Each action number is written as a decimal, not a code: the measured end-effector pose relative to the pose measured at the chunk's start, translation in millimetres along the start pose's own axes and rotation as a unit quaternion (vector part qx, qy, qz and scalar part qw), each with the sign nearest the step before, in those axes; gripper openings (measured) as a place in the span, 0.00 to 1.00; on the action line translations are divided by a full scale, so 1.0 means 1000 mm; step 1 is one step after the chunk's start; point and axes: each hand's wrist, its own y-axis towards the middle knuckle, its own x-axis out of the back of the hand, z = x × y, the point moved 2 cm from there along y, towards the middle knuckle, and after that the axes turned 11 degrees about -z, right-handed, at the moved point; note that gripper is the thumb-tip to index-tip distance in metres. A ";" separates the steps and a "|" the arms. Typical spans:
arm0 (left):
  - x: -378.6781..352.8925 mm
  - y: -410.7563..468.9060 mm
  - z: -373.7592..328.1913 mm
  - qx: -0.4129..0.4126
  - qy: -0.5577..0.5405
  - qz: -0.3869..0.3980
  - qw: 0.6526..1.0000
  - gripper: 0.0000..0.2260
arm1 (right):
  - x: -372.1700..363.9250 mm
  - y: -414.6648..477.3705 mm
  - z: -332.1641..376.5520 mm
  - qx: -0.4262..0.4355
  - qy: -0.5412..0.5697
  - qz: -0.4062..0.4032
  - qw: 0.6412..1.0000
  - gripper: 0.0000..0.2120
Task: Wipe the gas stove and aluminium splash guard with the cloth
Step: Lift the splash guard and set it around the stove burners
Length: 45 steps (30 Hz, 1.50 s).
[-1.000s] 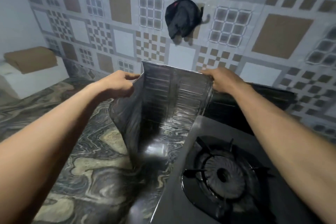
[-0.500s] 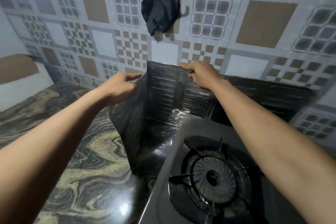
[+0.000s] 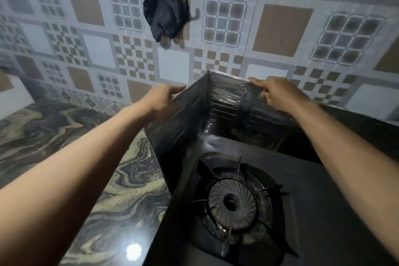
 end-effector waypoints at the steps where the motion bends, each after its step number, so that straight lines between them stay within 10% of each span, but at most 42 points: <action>1: -0.006 0.000 -0.003 -0.006 0.018 -0.009 1.000 0.23 | 0.003 -0.003 -0.004 0.004 -0.027 0.004 1.000 0.32; 9: -0.030 -0.002 -0.012 0.046 0.039 -0.003 0.998 0.28 | -0.024 0.019 0.036 0.051 -0.042 -0.044 0.997 0.33; 17: -0.039 -0.004 -0.019 0.039 0.114 -0.021 0.992 0.09 | -0.040 0.018 0.045 0.117 -0.097 -0.164 0.975 0.36; 21: -0.042 -0.005 -0.027 0.052 0.113 -0.045 0.991 0.05 | -0.045 0.037 0.082 0.245 -0.011 -0.085 0.966 0.42; 28: -0.040 -0.011 -0.021 0.063 0.091 -0.085 0.990 0.10 | -0.071 0.064 0.110 0.262 0.009 -0.121 0.958 0.22; 40: -0.033 -0.020 -0.016 0.053 0.116 -0.017 0.992 0.21 | -0.091 0.059 0.107 0.250 -0.002 -0.128 0.960 0.47; 45: -0.036 -0.021 -0.016 0.039 0.132 0.010 0.990 0.42 | -0.101 0.059 0.109 0.228 -0.004 -0.142 0.963 0.50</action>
